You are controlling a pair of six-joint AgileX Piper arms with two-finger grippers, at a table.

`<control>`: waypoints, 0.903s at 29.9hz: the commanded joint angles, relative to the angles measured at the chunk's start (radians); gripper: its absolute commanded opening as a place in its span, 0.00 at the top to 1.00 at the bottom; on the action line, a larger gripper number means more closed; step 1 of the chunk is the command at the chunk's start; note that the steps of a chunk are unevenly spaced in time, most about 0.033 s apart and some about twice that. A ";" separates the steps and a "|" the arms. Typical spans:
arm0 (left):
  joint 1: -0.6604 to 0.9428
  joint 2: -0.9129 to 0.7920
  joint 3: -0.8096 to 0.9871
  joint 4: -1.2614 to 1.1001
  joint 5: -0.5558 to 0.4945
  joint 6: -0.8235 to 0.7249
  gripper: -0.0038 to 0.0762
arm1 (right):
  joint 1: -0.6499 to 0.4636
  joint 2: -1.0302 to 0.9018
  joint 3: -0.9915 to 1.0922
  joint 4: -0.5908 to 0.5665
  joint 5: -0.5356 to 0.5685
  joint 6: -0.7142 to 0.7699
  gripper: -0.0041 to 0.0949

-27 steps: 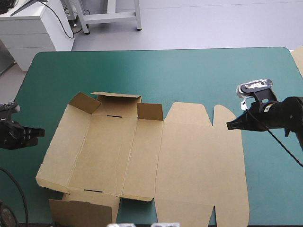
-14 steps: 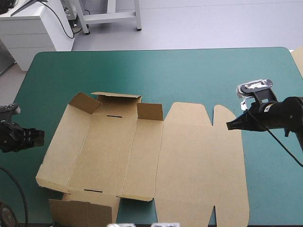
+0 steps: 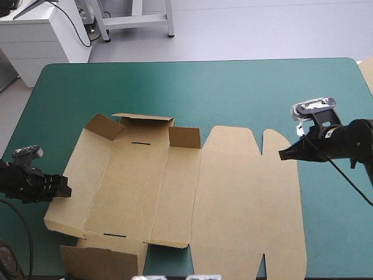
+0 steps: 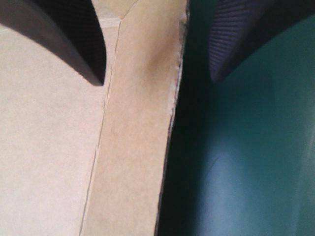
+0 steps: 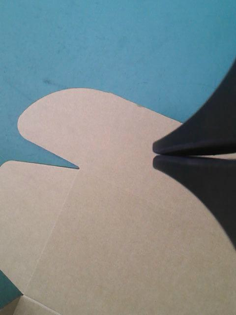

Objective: Fold the box

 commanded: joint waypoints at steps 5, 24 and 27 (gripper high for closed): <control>0.000 0.005 -0.017 -0.051 0.027 0.007 0.41 | -0.010 -0.017 -0.028 0.012 -0.031 -0.006 0.98; -0.124 0.037 0.010 -0.064 0.075 0.038 0.42 | -0.010 -0.017 -0.026 0.015 -0.033 -0.006 0.98; -0.124 0.037 0.010 -0.062 0.075 0.034 0.42 | -0.010 -0.017 -0.026 0.015 -0.033 -0.006 0.98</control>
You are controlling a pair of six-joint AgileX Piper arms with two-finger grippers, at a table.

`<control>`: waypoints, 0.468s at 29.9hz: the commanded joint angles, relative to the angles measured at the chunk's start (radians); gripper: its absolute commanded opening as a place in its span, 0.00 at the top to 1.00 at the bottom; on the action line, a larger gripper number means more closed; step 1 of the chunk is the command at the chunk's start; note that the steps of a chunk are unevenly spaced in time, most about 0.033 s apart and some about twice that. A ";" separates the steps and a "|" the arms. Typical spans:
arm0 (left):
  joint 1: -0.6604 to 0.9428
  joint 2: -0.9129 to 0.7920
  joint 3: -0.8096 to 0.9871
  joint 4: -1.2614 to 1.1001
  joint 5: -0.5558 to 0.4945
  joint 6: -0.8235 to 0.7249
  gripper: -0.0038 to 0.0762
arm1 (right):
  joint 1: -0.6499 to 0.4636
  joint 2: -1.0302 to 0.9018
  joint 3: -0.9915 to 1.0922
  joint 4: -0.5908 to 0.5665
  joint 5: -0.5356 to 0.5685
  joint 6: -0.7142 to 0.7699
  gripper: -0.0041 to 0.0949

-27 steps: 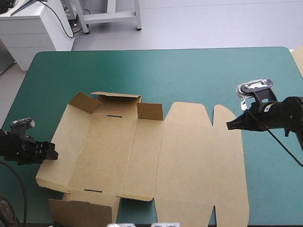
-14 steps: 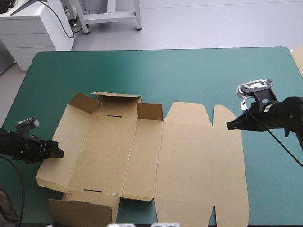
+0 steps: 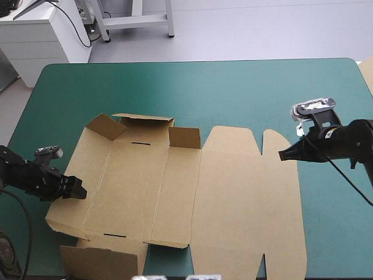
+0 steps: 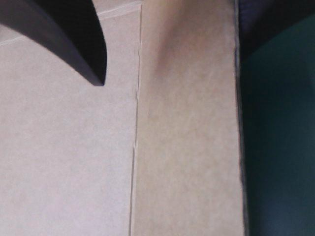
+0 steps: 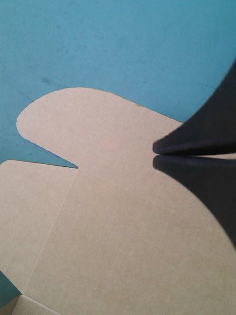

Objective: Fold the box

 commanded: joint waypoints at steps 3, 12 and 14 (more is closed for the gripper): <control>-0.006 -0.024 -0.018 -0.057 0.093 -0.008 0.42 | -0.010 -0.017 -0.026 0.015 -0.036 -0.006 0.98; -0.006 -0.024 -0.018 -0.061 0.082 -0.019 0.43 | -0.010 -0.017 -0.026 0.015 -0.036 -0.006 0.98; -0.006 -0.024 -0.018 -0.061 0.082 -0.019 0.43 | -0.010 -0.017 -0.026 0.015 -0.036 -0.006 0.98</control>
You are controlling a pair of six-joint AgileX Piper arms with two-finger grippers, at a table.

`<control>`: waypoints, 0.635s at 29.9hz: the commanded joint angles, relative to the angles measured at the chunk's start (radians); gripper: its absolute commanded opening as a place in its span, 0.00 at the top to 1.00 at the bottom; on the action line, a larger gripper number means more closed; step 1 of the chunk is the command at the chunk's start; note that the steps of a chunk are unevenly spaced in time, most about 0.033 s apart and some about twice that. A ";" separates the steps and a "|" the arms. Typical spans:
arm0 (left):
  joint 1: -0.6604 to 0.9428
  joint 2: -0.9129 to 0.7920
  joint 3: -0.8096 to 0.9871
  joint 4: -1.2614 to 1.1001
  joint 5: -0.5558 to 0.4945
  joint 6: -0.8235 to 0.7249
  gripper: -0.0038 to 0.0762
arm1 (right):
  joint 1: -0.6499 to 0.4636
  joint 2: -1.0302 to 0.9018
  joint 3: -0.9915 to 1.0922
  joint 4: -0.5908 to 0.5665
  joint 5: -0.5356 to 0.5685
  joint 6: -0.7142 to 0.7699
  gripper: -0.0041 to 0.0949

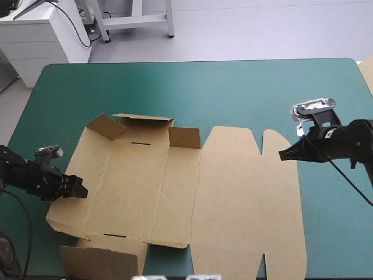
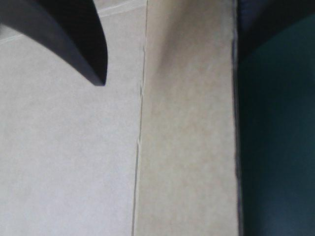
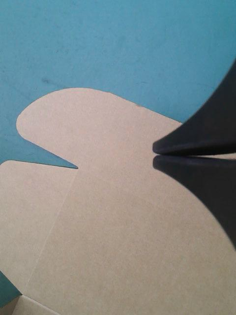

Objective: Fold the box

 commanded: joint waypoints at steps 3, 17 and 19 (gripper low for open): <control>-0.005 -0.026 -0.018 -0.045 0.082 -0.005 0.43 | -0.010 -0.017 -0.026 0.014 -0.036 -0.006 0.98; -0.005 -0.026 -0.018 -0.036 0.084 0.001 0.96 | -0.010 -0.017 -0.026 0.014 -0.036 -0.006 0.98; -0.005 -0.026 -0.018 -0.035 0.090 -0.001 0.96 | -0.010 -0.017 -0.026 0.014 -0.036 -0.006 0.98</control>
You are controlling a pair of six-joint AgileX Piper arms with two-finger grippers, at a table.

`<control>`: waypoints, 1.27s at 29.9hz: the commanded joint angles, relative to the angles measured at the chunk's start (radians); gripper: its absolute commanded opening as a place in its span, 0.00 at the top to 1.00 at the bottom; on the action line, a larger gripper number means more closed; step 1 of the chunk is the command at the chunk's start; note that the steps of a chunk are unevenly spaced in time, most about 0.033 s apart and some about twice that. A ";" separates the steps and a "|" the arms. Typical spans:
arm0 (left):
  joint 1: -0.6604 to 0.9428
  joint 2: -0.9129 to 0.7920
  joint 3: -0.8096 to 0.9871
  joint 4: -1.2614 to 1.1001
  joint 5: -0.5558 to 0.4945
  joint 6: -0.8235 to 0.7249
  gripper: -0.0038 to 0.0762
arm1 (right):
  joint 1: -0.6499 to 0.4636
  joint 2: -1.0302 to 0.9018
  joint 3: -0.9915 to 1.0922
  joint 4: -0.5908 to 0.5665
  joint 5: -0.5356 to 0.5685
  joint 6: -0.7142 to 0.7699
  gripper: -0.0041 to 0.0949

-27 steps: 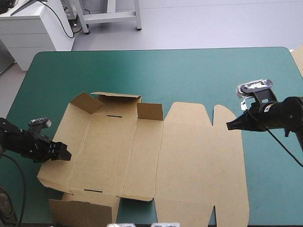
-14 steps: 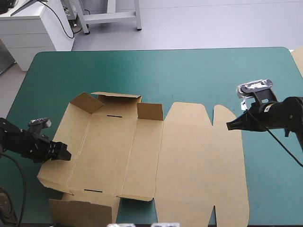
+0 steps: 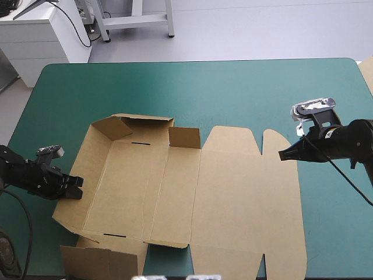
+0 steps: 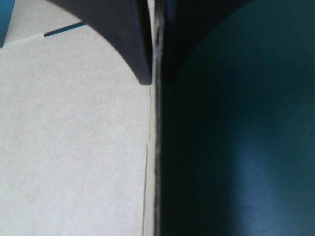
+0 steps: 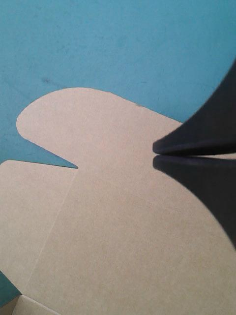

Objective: Fold the box

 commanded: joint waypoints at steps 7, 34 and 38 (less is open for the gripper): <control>-0.004 -0.025 -0.018 -0.026 0.074 -0.001 0.96 | -0.010 -0.017 -0.026 0.014 -0.036 -0.006 0.98; -0.381 -0.025 -0.301 0.138 -0.158 0.111 0.96 | -0.010 -0.017 -0.026 0.014 0.004 -0.006 0.98; -0.489 -0.025 -0.396 0.171 -0.245 0.123 0.96 | -0.010 -0.017 -0.026 0.014 0.002 -0.006 0.98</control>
